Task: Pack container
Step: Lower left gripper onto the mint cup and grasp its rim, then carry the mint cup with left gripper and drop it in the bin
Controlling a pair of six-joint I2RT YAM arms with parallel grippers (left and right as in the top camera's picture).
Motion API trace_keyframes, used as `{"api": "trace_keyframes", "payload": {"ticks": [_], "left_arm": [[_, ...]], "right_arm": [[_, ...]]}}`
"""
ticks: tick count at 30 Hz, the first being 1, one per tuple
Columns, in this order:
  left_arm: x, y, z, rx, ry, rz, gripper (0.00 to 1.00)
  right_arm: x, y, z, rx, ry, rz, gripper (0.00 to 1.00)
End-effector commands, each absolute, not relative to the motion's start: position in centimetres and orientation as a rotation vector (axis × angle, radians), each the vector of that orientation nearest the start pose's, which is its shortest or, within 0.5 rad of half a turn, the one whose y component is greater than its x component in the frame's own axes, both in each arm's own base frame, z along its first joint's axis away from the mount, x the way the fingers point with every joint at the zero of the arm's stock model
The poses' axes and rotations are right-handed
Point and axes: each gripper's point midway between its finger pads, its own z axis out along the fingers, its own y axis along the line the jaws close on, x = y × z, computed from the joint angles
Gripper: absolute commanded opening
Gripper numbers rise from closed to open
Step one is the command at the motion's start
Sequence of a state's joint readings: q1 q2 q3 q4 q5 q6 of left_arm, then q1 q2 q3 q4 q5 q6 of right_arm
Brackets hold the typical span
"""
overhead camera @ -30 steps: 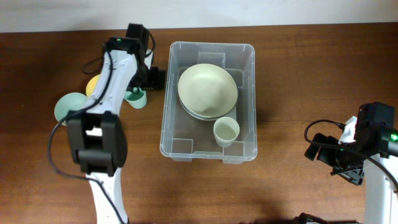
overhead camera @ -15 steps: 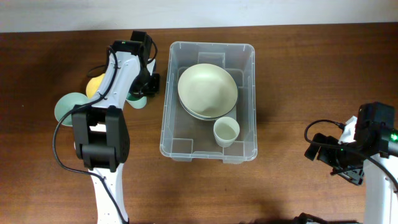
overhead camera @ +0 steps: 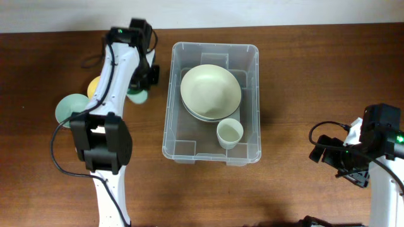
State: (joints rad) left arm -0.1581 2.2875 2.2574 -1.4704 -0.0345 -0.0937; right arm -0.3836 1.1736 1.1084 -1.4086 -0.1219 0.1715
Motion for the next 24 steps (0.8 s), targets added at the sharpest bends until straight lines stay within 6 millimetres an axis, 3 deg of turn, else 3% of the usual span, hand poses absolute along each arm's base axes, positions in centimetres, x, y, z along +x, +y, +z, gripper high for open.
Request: {"api": "trace_keyframes", "payload": {"ticks": [1,6,9,13,17,24], "left_arm": [[46.1,-8.1,18.0,0.142,2.935,0.029,0.01],[44.1,-12.4,24.4,0.275,2.806,-0.022,0.01],[42.5,-16.6,26.2,0.408,2.742,-0.064,0.01],[39.6,-22.5,26.1,0.623,2.708,-0.088,0.01],[36.6,-26.8,25.3,0.79,2.696,-0.097,0.01],[32.8,-30.0,22.4,0.964,2.743,-0.045,0.01]], "right_arm": [[18.4,-5.0,15.6,0.8,2.924,0.177,0.99],[18.4,-5.0,15.6,0.8,2.924,0.177,0.99],[18.4,-5.0,15.6,0.8,2.924,0.176,0.99],[18.4,-5.0,15.6,0.8,2.924,0.176,0.99],[18.4,-5.0,15.6,0.8,2.924,0.176,0.99],[18.4,-5.0,15.6,0.8,2.924,0.177,0.99]]}}
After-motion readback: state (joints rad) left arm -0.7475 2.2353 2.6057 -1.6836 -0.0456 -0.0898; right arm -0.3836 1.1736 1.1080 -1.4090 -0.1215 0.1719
